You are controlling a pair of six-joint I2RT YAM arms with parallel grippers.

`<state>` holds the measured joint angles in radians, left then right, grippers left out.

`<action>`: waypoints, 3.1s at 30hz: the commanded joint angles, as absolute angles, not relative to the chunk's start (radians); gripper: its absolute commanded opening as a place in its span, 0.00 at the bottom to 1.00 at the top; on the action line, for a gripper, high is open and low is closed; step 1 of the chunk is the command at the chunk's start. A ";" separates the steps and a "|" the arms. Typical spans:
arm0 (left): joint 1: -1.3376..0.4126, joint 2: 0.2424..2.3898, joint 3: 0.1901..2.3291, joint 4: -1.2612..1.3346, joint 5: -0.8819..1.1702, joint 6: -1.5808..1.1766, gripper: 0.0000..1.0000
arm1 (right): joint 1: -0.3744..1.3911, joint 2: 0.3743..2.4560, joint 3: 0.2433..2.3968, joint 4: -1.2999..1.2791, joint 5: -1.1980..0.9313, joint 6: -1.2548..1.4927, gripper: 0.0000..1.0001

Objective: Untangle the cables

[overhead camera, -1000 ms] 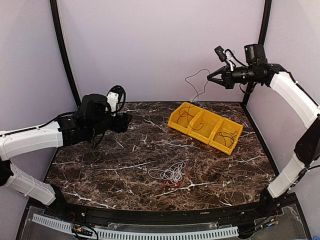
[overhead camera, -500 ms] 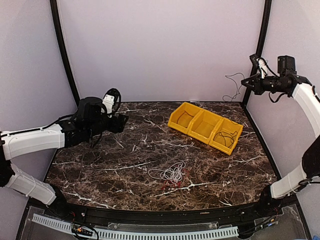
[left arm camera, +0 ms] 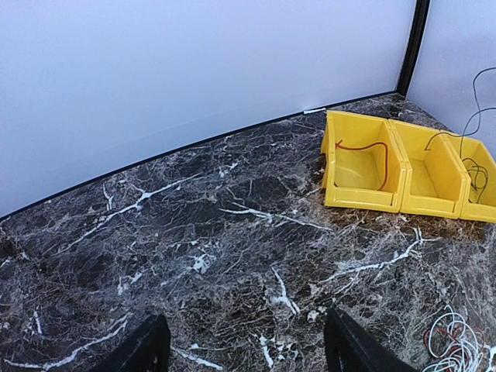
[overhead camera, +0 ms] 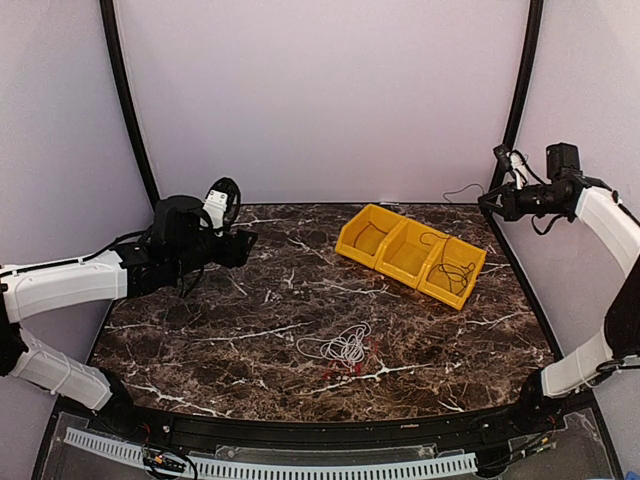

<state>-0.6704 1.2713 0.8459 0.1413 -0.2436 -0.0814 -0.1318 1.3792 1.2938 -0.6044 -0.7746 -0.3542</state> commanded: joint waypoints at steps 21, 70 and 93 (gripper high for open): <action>-0.664 1.256 0.833 0.164 -0.214 -0.078 0.70 | -0.179 1.213 1.265 -0.609 -0.784 -0.355 0.00; -0.664 1.277 0.837 0.161 -0.197 -0.085 0.70 | -0.120 1.512 1.061 -0.481 -0.692 -0.356 0.00; -0.664 1.295 0.844 0.155 -0.185 -0.079 0.70 | -0.068 1.448 1.000 -0.583 -0.339 -0.397 0.00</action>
<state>-0.6701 1.2961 0.8433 0.1413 -0.1986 -0.0856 -0.0662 1.5089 1.0237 -0.5392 -0.4198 -0.3542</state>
